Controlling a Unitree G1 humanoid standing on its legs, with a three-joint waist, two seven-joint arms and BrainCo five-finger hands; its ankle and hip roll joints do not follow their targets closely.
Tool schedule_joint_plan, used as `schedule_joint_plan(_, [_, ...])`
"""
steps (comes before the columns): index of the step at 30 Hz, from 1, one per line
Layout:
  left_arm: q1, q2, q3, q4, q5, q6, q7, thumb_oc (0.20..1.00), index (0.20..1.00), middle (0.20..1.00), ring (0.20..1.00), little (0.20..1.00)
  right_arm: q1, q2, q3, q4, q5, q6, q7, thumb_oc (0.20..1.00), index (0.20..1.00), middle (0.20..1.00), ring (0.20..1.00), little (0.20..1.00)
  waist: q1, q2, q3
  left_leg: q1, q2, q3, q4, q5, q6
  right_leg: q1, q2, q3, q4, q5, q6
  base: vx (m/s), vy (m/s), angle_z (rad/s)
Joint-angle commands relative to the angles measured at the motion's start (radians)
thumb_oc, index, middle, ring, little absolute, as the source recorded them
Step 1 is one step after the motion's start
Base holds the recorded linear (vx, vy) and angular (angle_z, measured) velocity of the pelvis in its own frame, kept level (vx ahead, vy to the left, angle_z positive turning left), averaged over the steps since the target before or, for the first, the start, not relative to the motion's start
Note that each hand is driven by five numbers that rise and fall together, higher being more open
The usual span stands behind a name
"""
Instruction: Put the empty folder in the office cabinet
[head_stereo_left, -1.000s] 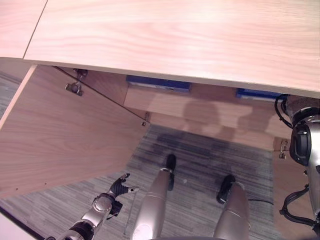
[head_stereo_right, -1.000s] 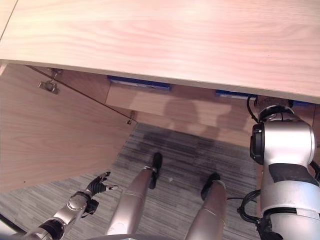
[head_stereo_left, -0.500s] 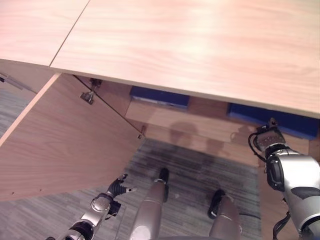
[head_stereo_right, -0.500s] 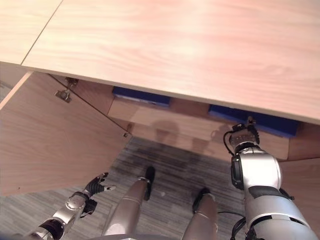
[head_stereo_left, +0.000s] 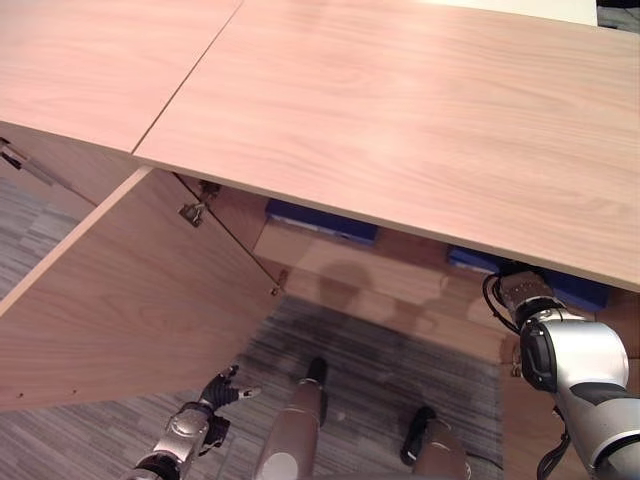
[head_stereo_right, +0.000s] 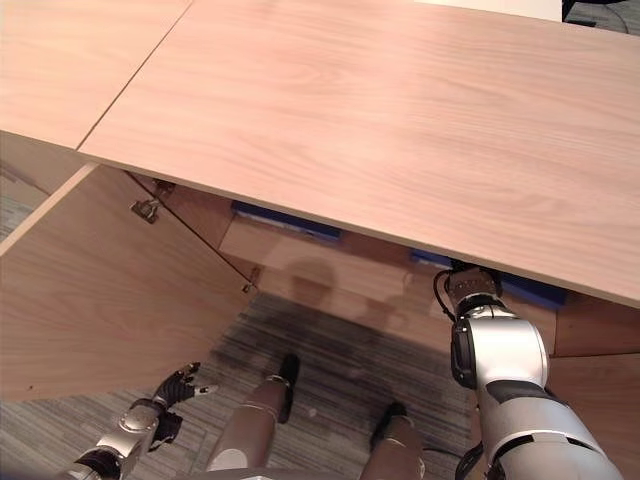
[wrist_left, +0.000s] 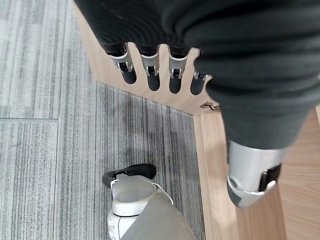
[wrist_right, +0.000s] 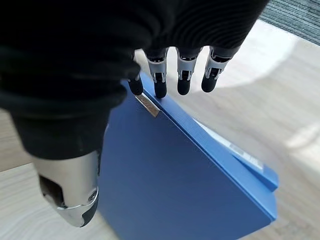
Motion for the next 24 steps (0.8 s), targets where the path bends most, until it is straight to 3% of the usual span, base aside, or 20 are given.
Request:
schedule_joint_plan(1, [-0.022, 0.01, 0.034, 0.054, 0.048, -0.021, 0.01, 1.0, 1.0, 1.0, 1.0, 1.0, -0.013, -0.055, -0.039, -0.027, -0.042, -0.046, 0.017, 1.0, 1.0, 1.0, 1.0, 1.0, 0.028, 0.009, 0.025, -0.018, 0.032, -0.057, -0.106, 0.038, -0.062, 0.126, 0.009, -0.015, -0.014, -0.063, 0.063, 0.0, 0.0, 0.0])
schedule_joint_plan(7, [-0.02, -0.003, 0.031, 0.074, 0.054, -0.023, 0.016, 1.0, 1.0, 1.0, 1.0, 1.0, -0.036, -0.084, -0.011, -0.018, -0.059, -0.036, 0.029, 1.0, 1.0, 1.0, 1.0, 1.0, 0.027, 0.009, 0.021, -0.038, 0.031, -0.054, -0.093, 0.038, -0.061, 0.113, 0.006, -0.009, -0.005, -0.062, 0.063, 0.0, 0.0, 0.0])
schedule_joint_plan(14, [-0.01, 0.001, 0.036, 0.044, 0.061, -0.025, 0.001, 1.0, 1.0, 1.0, 1.0, 1.0, 0.028, -0.058, -0.017, -0.039, -0.074, -0.037, 0.058, 1.0, 1.0, 1.0, 1.0, 1.0, 0.03, 0.009, 0.018, 0.002, 0.037, -0.053, -0.152, 0.06, -0.067, 0.147, 0.015, -0.021, -0.051, -0.045, 0.066, 0.0, 0.0, 0.0])
schedule_joint_plan(24, [-0.001, 0.031, 0.055, -0.02, 0.03, -0.025, -0.009, 1.0, 1.0, 1.0, 1.0, 1.0, 0.092, -0.109, -0.032, -0.033, -0.121, -0.01, 0.065, 1.0, 1.0, 1.0, 1.0, 1.0, 0.044, 0.03, 0.025, -0.015, 0.029, -0.07, -0.139, 0.067, -0.071, 0.136, 0.01, -0.033, -0.021, -0.064, 0.064, 0.0, -0.022, 0.06])
